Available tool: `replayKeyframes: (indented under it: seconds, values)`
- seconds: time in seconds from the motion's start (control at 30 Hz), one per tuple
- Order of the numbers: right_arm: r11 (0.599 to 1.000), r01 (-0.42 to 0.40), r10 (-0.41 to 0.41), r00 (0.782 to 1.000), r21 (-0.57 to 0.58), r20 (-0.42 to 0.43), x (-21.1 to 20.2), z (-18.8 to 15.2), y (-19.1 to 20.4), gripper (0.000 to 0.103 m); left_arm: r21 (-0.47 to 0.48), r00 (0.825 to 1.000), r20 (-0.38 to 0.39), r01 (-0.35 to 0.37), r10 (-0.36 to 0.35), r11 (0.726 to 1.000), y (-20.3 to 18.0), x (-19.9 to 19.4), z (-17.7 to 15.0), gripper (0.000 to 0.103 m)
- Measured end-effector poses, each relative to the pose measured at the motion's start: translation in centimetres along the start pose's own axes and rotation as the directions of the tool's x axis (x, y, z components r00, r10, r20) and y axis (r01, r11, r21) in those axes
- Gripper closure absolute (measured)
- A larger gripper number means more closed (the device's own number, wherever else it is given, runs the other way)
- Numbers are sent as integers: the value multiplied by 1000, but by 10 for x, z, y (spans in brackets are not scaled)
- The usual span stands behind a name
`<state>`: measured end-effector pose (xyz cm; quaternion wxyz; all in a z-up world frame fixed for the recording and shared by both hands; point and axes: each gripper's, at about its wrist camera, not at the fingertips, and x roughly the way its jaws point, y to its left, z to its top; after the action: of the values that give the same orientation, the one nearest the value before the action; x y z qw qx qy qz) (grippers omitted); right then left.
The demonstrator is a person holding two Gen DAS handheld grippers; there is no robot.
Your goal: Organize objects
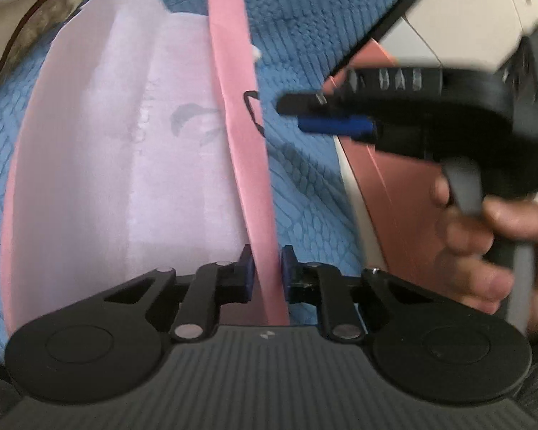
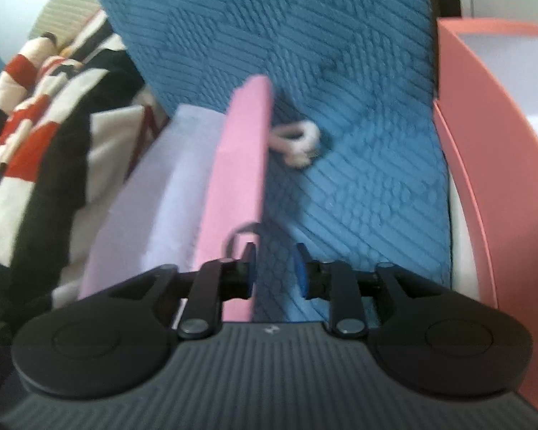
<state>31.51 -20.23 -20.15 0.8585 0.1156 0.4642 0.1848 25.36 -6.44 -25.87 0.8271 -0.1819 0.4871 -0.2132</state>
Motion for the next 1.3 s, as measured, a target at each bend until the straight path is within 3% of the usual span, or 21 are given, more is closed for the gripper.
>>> replayKeyframes:
  seconds: [0.17,0.27,0.37,0.5,0.7,0.77,0.9,0.97,1.17,1.3]
  values:
    - [996,-83,83,996,-42,-14,4,1,11,63,135,999,-5,-36,37,990,-17,2,-7,85]
    - [995,-89,86,995,-51,-57,20,-1,13,63,174,999,-7,-44,46,984,-21,3,-9,85]
    - [993,-54,46,996,-108,-75,32,-1,16,62,183,999,-13,-44,47,982,-22,4,-7,85]
    - [986,-58,47,996,-156,-71,41,6,19,51,173,999,-15,-42,45,984,-19,4,-5,85]
    - [977,-7,-4,999,-213,-53,53,9,19,52,143,999,-17,-38,41,989,-17,2,-3,84]
    - [983,7,-17,998,-182,-54,54,10,11,59,109,999,-12,-28,30,994,-14,0,-1,84]
    - [994,-19,13,998,-104,-58,50,12,-7,93,28,1000,4,12,-12,1000,-2,-9,3,81]
    - [996,-1,-4,998,-91,-59,50,11,-12,98,-7,1000,13,20,-20,1000,3,-12,5,78]
    - [995,-41,36,998,-95,-54,36,3,-19,99,-89,999,41,22,-18,996,17,-20,9,75]
    - [993,-38,35,999,-115,-28,22,-4,-15,99,-139,995,78,69,-59,988,26,-28,11,72]
